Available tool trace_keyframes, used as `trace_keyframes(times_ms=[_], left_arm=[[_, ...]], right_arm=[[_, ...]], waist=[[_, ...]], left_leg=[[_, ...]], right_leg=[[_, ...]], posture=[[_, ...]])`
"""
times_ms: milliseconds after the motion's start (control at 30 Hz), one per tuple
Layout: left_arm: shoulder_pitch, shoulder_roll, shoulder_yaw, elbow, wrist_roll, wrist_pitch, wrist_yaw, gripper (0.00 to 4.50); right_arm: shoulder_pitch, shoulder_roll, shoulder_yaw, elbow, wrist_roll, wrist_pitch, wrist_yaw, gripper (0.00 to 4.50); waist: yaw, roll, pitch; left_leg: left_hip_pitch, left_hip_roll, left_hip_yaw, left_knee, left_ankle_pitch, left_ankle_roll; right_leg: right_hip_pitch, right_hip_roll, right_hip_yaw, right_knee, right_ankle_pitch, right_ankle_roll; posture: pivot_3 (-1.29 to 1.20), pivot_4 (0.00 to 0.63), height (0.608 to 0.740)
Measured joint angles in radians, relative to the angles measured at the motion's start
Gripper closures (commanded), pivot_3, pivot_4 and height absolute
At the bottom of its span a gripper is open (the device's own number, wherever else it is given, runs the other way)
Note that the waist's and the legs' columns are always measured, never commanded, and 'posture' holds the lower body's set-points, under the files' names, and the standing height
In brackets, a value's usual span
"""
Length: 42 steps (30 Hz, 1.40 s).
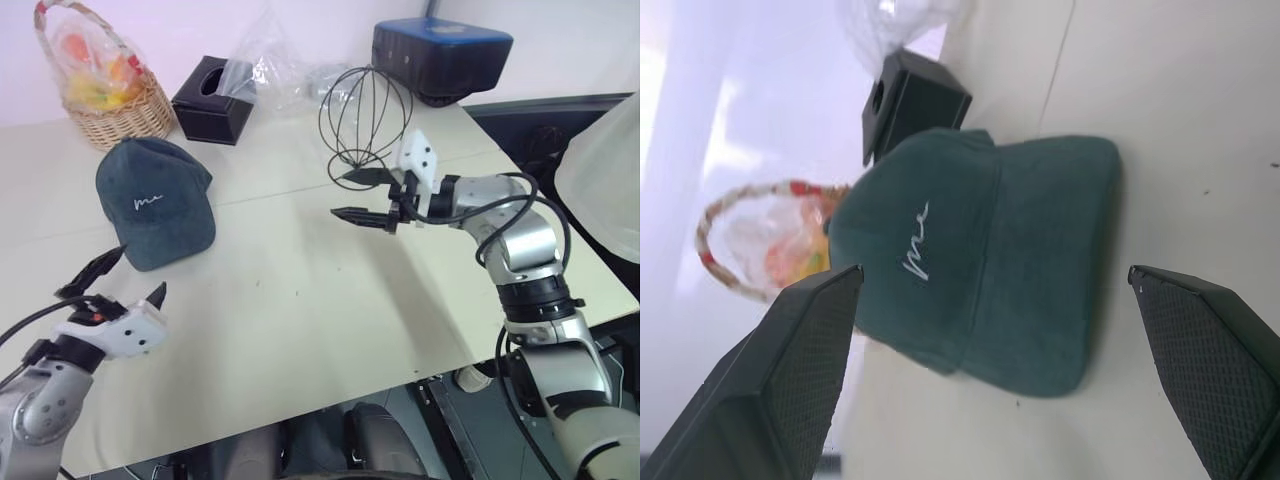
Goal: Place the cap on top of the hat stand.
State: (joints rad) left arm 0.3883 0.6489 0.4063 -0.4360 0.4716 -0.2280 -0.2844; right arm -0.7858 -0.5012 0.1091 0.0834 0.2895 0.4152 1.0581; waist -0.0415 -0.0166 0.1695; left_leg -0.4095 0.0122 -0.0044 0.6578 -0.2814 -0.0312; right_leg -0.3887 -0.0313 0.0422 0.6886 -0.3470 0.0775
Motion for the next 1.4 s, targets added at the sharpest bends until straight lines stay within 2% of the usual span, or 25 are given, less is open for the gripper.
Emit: trace_keyframes(times_ms=[200,567,767,1400], left_arm=[[-0.047,0.049,-0.016,0.022,0.123,0.014,0.003,0.00],[-0.050,0.061,-0.078,0.044,0.260,0.111,-0.043,0.00],[-0.065,0.080,-0.101,0.072,0.297,0.154,-0.068,0.00],[-0.252,0.100,-0.255,0.210,0.376,0.254,-0.063,0.00]], right_arm=[[0.000,-0.002,0.000,-0.002,0.000,0.001,-0.001,1.08],[0.000,-0.009,0.000,-0.002,0.000,0.000,-0.001,1.08],[0.000,-0.009,0.000,-0.002,0.000,0.000,-0.001,1.08],[-0.001,-0.029,0.000,-0.012,0.000,0.023,-0.004,1.08]], waist=[[-0.001,0.000,0.000],[-0.001,0.000,0.000],[0.000,0.000,0.000],[0.000,0.000,0.000]], left_leg=[[0.000,0.000,0.000,0.000,0.000,0.000],[0.000,0.000,0.000,-0.001,0.000,0.000],[0.000,0.000,0.000,-0.001,0.000,0.000],[0.000,0.000,0.000,0.000,0.000,0.000]], right_leg=[[0.000,0.000,0.000,0.000,0.000,0.000],[0.000,0.000,0.000,0.000,0.000,0.000],[0.000,0.000,0.000,0.000,0.000,0.000],[-0.001,0.000,0.000,0.002,0.000,0.000]], posture=[[0.00,0.150,0.740],[0.00,0.150,0.740],[0.00,0.150,0.740],[0.00,0.150,0.740]])
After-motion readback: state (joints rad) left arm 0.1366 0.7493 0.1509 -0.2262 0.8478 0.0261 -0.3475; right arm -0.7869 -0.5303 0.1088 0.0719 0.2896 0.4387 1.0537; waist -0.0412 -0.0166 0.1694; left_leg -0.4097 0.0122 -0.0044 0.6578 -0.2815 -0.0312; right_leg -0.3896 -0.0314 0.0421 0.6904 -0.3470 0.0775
